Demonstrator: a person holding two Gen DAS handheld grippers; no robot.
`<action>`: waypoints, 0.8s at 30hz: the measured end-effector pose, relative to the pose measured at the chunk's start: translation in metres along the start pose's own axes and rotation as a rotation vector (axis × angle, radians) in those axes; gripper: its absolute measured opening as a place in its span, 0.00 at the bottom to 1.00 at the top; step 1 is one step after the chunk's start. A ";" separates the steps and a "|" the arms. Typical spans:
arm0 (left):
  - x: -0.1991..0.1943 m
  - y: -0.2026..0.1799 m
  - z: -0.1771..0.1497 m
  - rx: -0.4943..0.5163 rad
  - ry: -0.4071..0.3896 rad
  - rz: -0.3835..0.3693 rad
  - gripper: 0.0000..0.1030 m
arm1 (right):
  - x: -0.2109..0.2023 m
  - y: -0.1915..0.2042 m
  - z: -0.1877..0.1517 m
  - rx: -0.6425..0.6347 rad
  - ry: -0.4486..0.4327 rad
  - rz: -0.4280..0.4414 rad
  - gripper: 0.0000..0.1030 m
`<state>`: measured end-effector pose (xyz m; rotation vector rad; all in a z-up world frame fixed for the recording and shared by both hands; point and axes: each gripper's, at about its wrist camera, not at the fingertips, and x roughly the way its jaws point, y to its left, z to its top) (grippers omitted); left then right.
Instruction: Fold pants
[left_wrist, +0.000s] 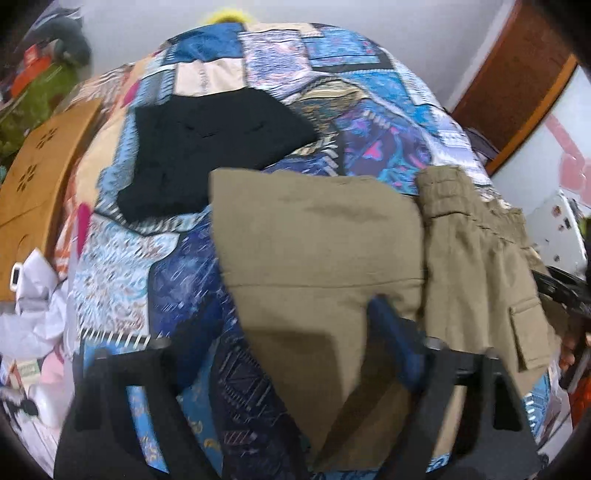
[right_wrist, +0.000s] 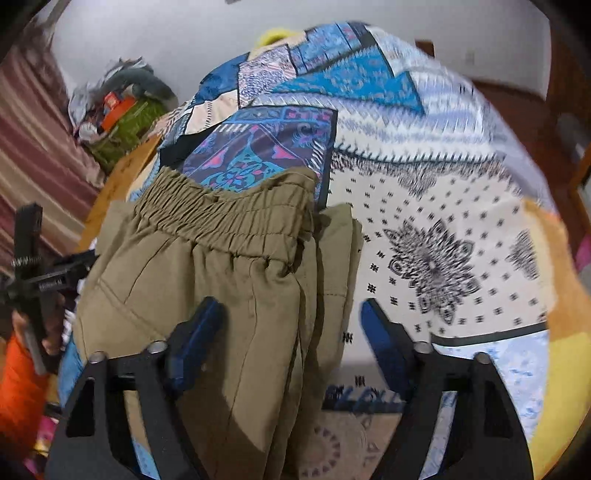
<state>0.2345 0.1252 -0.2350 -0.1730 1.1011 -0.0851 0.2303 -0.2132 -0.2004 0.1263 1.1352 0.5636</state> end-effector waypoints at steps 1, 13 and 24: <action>0.000 -0.001 0.002 0.006 0.001 -0.001 0.56 | 0.003 -0.003 0.001 0.016 0.012 0.027 0.61; -0.023 -0.029 0.009 0.094 -0.119 0.177 0.08 | -0.019 0.018 0.010 -0.044 -0.078 -0.014 0.12; -0.082 -0.036 0.042 0.162 -0.289 0.267 0.05 | -0.047 0.058 0.050 -0.145 -0.198 -0.026 0.09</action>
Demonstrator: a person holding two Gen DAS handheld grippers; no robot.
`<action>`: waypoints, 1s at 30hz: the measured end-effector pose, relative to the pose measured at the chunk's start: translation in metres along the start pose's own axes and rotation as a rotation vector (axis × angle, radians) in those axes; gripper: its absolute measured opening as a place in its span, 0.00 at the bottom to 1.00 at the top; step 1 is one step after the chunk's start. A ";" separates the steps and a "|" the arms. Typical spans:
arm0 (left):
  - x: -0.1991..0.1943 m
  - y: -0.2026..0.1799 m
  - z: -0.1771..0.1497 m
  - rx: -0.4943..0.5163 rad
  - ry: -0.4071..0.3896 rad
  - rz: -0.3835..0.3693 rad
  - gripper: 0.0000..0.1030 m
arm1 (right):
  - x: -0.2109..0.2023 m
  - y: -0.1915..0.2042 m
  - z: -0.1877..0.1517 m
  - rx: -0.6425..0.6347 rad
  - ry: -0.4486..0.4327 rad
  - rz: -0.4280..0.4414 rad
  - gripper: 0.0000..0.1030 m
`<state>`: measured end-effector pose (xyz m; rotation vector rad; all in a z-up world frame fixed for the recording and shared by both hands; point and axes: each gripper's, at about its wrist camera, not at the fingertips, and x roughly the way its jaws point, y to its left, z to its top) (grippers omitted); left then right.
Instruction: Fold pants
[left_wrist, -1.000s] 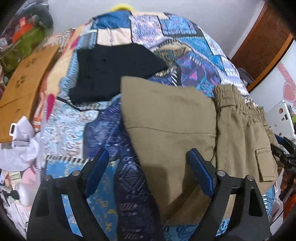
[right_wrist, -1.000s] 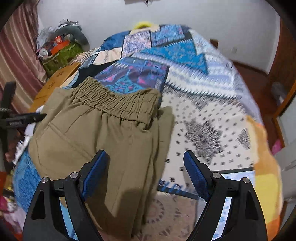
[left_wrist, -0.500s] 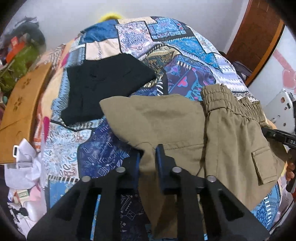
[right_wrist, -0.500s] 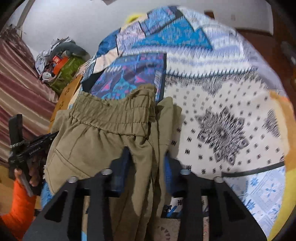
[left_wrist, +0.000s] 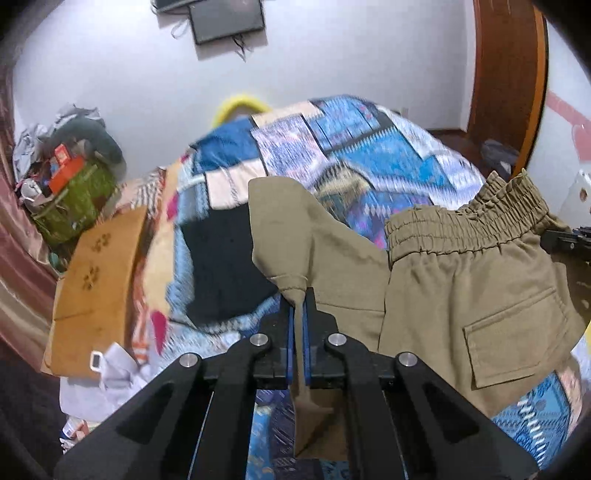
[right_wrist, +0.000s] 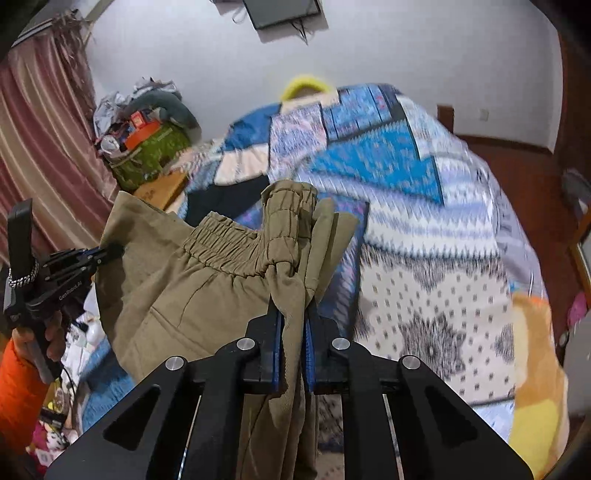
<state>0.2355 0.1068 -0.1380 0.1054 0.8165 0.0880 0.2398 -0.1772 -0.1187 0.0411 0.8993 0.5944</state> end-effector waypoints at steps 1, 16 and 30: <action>-0.003 0.006 0.006 -0.009 -0.015 0.002 0.05 | -0.001 0.003 0.005 -0.005 -0.014 0.002 0.09; 0.030 0.097 0.071 -0.088 -0.104 0.153 0.05 | 0.064 0.052 0.110 -0.100 -0.120 0.020 0.09; 0.177 0.164 0.068 -0.202 0.055 0.191 0.05 | 0.206 0.072 0.146 -0.137 -0.001 0.010 0.08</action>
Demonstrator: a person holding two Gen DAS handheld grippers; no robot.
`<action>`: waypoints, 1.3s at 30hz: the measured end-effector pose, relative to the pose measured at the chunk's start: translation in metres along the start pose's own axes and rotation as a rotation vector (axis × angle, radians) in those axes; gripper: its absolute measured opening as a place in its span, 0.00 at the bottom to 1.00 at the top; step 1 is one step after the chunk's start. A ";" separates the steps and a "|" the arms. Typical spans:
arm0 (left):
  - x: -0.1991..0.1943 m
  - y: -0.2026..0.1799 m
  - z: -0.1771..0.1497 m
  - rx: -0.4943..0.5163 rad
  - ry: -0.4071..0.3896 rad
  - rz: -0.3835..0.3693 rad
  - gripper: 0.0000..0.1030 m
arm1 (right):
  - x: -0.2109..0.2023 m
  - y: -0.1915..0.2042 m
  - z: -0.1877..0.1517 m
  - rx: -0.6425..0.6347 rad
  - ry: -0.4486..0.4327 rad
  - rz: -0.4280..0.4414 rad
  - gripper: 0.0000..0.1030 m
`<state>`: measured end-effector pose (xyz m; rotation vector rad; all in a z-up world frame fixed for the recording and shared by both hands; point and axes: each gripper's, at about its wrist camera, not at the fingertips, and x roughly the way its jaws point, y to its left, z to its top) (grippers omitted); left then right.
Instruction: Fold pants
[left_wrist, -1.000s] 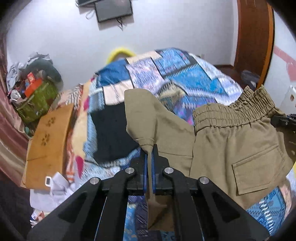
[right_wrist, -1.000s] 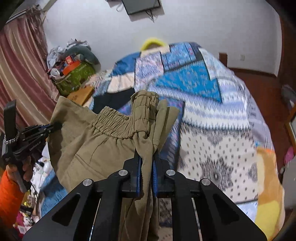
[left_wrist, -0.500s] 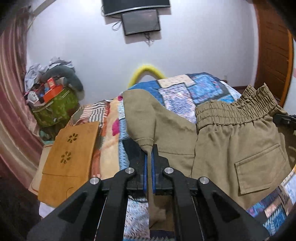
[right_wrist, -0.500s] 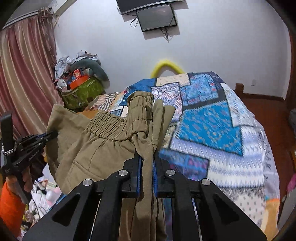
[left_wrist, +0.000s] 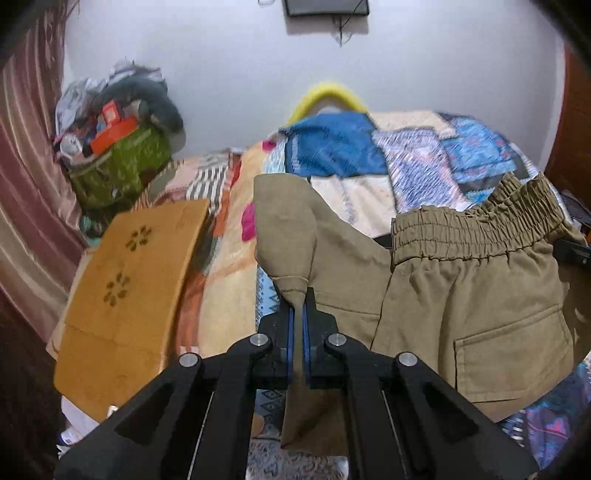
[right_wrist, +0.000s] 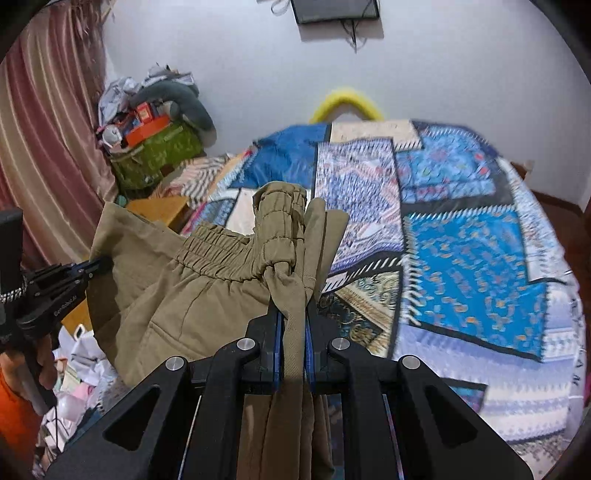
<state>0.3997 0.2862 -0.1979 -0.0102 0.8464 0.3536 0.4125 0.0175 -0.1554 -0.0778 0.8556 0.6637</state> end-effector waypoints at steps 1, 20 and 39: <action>0.016 0.001 -0.004 -0.004 0.018 0.006 0.05 | 0.010 0.000 0.000 -0.005 0.017 -0.005 0.08; 0.051 0.003 -0.069 0.045 0.211 0.001 0.49 | -0.001 0.015 -0.040 -0.038 0.047 -0.094 0.48; -0.343 -0.003 -0.099 0.017 -0.443 -0.201 0.51 | -0.285 0.134 -0.092 -0.132 -0.524 -0.001 0.49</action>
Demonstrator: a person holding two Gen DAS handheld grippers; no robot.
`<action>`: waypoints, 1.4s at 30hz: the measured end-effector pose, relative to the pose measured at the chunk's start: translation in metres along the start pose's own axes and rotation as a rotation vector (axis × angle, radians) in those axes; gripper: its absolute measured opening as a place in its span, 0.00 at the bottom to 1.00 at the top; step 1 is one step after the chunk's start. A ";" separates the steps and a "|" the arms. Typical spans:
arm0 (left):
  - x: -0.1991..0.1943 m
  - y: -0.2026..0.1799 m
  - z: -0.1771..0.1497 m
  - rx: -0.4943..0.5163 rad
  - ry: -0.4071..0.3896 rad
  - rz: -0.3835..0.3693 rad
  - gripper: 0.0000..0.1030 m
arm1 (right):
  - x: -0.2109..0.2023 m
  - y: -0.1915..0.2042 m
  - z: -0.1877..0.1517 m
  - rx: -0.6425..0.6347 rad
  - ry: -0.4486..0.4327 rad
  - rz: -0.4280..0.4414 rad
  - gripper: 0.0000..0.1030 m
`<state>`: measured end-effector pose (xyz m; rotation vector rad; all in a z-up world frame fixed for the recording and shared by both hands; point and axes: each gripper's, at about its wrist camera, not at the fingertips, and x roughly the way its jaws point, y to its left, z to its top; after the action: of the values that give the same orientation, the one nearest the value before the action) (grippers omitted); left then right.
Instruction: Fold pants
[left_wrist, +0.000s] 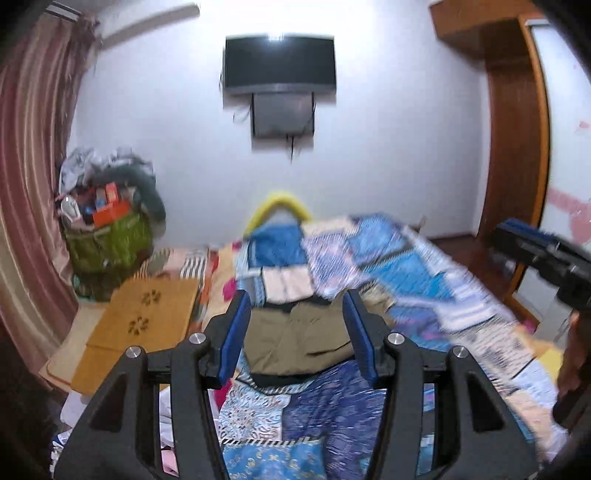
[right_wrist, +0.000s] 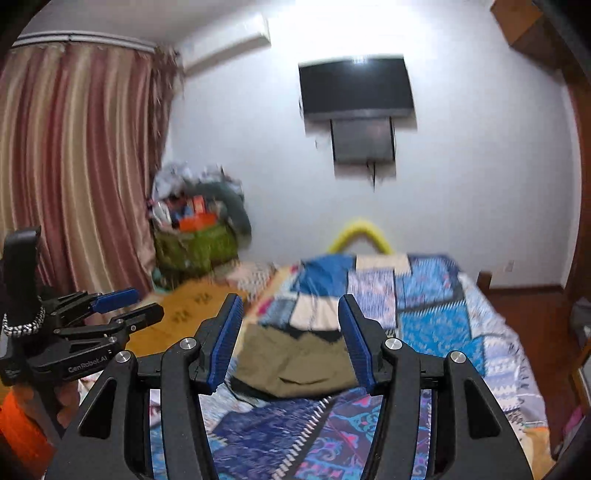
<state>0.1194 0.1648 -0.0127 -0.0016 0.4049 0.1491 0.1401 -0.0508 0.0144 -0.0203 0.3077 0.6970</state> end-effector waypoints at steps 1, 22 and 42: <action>-0.021 -0.004 0.003 -0.001 -0.029 -0.015 0.51 | -0.011 0.004 0.001 0.001 -0.021 0.004 0.49; -0.148 -0.031 -0.009 -0.040 -0.250 0.026 1.00 | -0.104 0.037 -0.010 -0.024 -0.176 -0.098 1.00; -0.137 -0.032 -0.015 -0.044 -0.227 0.028 1.00 | -0.105 0.033 -0.022 0.002 -0.136 -0.098 1.00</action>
<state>-0.0066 0.1125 0.0261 -0.0226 0.1752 0.1833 0.0374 -0.0941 0.0257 0.0138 0.1761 0.5977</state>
